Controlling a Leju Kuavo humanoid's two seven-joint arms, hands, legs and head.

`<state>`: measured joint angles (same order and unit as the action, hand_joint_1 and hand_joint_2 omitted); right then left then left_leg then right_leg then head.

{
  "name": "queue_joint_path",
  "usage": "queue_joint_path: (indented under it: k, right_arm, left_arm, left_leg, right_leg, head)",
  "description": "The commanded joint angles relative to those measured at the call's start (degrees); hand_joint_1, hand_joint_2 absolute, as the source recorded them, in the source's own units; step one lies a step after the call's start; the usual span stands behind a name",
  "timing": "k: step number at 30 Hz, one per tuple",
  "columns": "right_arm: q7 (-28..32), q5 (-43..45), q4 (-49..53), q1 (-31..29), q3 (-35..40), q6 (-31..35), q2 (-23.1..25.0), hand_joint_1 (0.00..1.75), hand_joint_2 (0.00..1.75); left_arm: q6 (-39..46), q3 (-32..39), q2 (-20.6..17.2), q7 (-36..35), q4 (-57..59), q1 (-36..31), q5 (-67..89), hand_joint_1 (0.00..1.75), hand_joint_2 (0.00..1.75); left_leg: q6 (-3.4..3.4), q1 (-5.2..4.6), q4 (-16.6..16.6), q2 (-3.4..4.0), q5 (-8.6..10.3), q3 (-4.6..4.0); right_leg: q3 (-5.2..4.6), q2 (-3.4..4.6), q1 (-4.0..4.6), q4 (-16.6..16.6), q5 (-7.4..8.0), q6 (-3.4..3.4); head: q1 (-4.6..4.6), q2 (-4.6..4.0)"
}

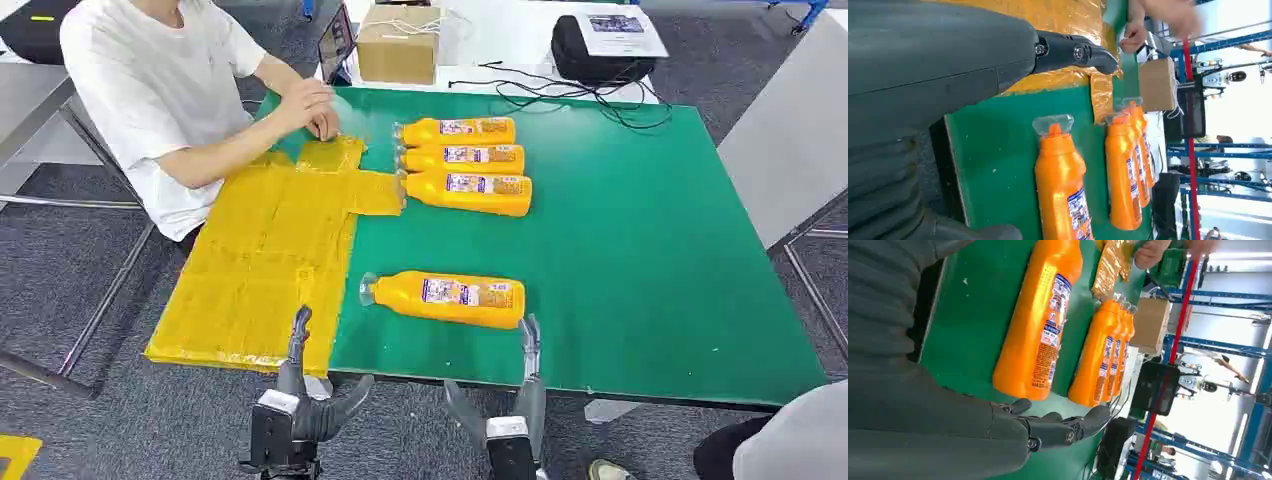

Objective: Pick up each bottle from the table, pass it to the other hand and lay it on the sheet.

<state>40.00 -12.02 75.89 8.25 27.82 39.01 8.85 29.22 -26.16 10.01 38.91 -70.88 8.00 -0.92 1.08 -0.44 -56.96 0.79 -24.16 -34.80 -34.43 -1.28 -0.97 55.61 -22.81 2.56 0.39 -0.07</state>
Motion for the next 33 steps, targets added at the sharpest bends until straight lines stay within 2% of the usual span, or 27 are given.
queue_joint_path:
  k: [1,9,12,14,16,19,20,22,23,25,27,33]
  right_arm:
    - [0.0,-0.46,-3.62,-2.03,2.33,0.99,-1.32,0.0,1.75]
    - [0.0,-1.34,-3.13,-0.9,0.69,0.99,-0.54,0.0,1.75]
    - [0.0,-4.12,-2.76,-0.14,-1.02,0.99,-0.58,0.0,1.75]
    - [-4.08,-9.99,-3.88,-0.75,-1.99,0.99,-1.77,0.0,1.75]
    - [-15.42,-19.18,-8.07,-3.68,-0.73,-1.21,-6.58,0.0,1.75]
    - [-14.14,-18.49,-9.59,-4.59,-2.56,-2.4,-7.29,0.0,1.75]
    - [-17.09,-24.37,-11.55,-5.93,-3.77,0.69,-7.56,0.0,1.75]
    - [-20.8,-34.71,-11.4,-8.4,-7.49,0.99,-9.2,0.0,1.75]
    - [-21.5,-36.62,-12.31,-10.83,-8.81,-0.11,-10.15,0.0,1.75]
    - [-25.26,-41.34,-13.34,-14.77,-9.25,-7.71,-12.51,0.0,1.75]
    - [-26.0,-43.68,-14.78,-16.6,-8.89,-10.66,-13.35,0.0,1.75]
    - [-26.27,-44.62,-15.3,-16.26,-8.58,-9.88,-12.51,0.0,1.75]
  left_arm:
    - [-0.65,1.77,-1.18,-0.55,-0.23,0.05,0.85,0.0,1.75]
    - [-0.66,1.71,-1.32,-1.5,-1.56,1.3,2.3,0.0,1.75]
    - [-0.7,1.37,-1.11,-1.56,-1.43,1.14,2.61,0.0,1.75]
    - [-1.18,0.88,-1.16,-1.76,-1.0,0.77,2.48,0.0,1.75]
    - [-2.53,-0.06,-1.53,-2.28,-0.31,0.0,2.59,0.0,1.75]
    - [-2.48,-0.04,-1.31,-2.36,0.16,-0.44,2.63,0.0,1.75]
    - [-3.4,-0.66,-1.51,-2.47,0.3,-0.94,2.85,0.0,1.75]
    - [-5.03,-1.42,-1.32,-2.95,0.76,-2.43,2.93,0.0,1.75]
    - [-5.56,-1.49,-0.91,-3.31,1.26,-3.38,2.86,0.0,1.75]
    - [-6.51,-1.59,-0.59,-3.8,1.54,-4.26,3.18,0.0,1.75]
    - [-6.81,-1.64,-0.53,-3.9,1.34,-4.31,3.59,0.0,1.75]
    - [-6.83,-1.61,-0.55,-3.94,1.26,-4.21,3.66,0.0,1.75]
  left_leg:
    - [-0.05,0.04,0.05,0.04,-0.05,0.16]
    - [-0.1,0.11,0.03,0.01,-0.16,0.34]
    - [-0.09,0.1,0.02,-0.03,-0.14,0.32]
    - [-0.09,0.09,0.03,-0.08,-0.12,0.3]
    - [-0.05,0.05,0.09,-0.06,-0.04,0.24]
    - [-0.03,0.03,0.11,-0.06,-0.01,0.22]
    - [-0.06,0.07,0.12,-0.12,-0.05,0.38]
    - [-0.05,0.08,0.06,-0.13,-0.06,0.35]
    - [-0.04,0.06,0.05,-0.08,-0.04,0.29]
    - [-0.02,-0.03,0.05,0.0,0.01,0.18]
    - [0.0,0.01,0.02,-0.02,0.02,0.23]
    - [-0.02,0.03,0.02,-0.1,-0.01,0.37]
  right_leg:
    - [0.15,0.13,0.03,-0.06,-0.02,-0.06]
    - [0.34,0.15,0.09,-0.08,-0.11,-0.11]
    - [0.32,0.11,0.08,-0.07,-0.11,-0.11]
    - [0.32,0.06,0.07,-0.08,-0.1,-0.1]
    - [0.25,0.05,0.04,-0.13,-0.03,-0.06]
    - [0.23,0.04,0.02,-0.15,0.01,-0.03]
    - [0.41,0.04,0.05,-0.2,-0.03,-0.07]
    - [0.39,0.04,0.05,-0.16,-0.03,-0.07]
    - [0.35,0.08,0.04,-0.15,-0.01,-0.06]
    - [0.18,0.12,-0.03,-0.1,0.1,-0.05]
    - [0.26,0.14,0.0,-0.11,0.1,-0.06]
    - [0.39,0.03,0.02,-0.08,0.03,-0.08]
  head:
    - [0.0,0.0]
    - [0.0,0.0]
    - [0.0,0.0]
    - [0.0,0.0]
    - [0.0,0.0]
    - [-0.02,0.0]
    - [0.0,0.0]
    - [0.02,0.0]
    - [0.02,0.0]
    - [-0.02,0.0]
    - [0.0,0.0]
    - [0.0,0.0]
